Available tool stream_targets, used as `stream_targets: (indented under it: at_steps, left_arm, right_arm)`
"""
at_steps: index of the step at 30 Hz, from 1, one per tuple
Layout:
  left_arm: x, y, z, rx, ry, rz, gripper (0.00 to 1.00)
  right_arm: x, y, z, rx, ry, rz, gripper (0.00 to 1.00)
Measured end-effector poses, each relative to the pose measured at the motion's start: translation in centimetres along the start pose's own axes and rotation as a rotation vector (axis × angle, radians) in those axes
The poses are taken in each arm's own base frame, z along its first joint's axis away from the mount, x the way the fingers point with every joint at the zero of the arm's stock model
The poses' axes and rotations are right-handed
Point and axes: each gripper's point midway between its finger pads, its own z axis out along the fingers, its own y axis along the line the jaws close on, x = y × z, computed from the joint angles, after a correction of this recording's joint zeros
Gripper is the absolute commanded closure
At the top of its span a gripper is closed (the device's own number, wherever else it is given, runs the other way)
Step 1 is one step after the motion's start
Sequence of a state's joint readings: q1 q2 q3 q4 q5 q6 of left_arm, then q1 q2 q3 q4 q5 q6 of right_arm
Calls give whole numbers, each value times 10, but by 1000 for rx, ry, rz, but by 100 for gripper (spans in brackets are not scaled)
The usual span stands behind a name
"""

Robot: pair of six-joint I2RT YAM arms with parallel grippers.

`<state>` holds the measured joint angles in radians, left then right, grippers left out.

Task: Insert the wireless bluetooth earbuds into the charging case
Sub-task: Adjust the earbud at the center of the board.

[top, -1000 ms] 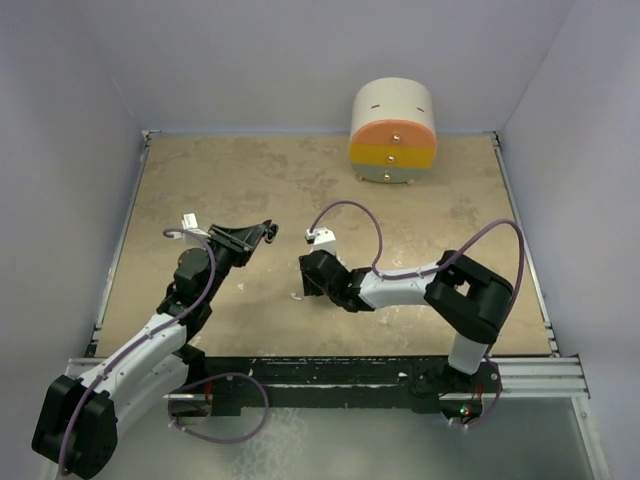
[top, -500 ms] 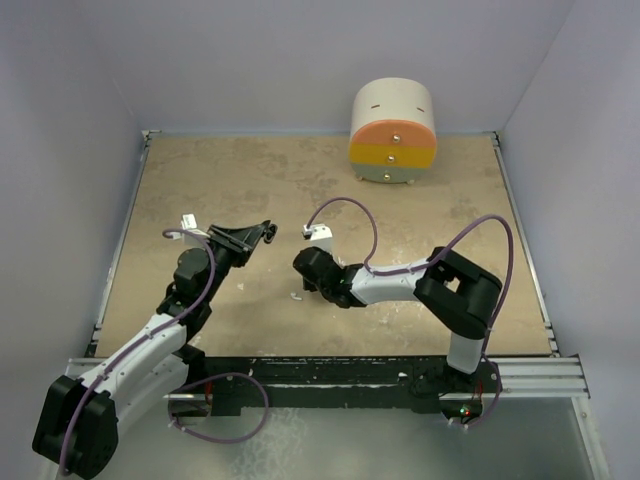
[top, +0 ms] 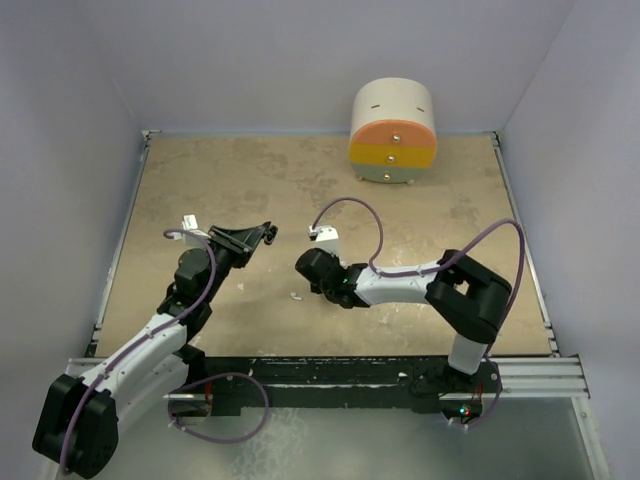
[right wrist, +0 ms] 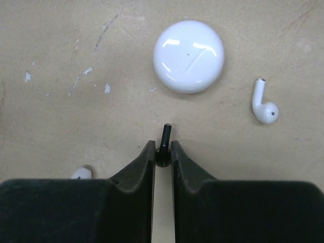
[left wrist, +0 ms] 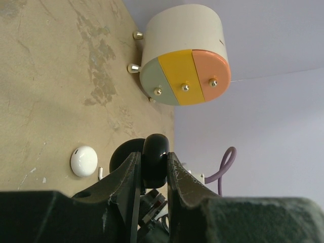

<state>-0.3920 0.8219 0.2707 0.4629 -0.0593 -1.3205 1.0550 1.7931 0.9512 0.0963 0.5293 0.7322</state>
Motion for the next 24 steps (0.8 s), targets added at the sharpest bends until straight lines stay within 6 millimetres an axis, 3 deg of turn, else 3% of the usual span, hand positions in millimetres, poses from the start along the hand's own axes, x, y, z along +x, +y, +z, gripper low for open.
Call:
stream_targets:
  at_steps: [4, 8, 11, 18, 24]
  left_arm:
    - [1, 1, 0, -3, 3, 0, 100]
    - [1, 1, 0, -4, 4, 0, 100]
    - [1, 2, 1, -5, 3, 0, 100]
    - [2, 5, 2, -16, 9, 1, 100]
    - [3, 7, 4, -21, 15, 1, 100]
  right_arm:
    - [-7, -11, -21, 8, 3, 5, 92]
    - [-34, -14, -45, -9, -48, 46, 92]
    - [-51, -23, -51, -2, -81, 77, 93]
    - [-72, -110, -27, 175, -99, 137, 94]
    - [-95, -150, -11, 238, -142, 165, 95]
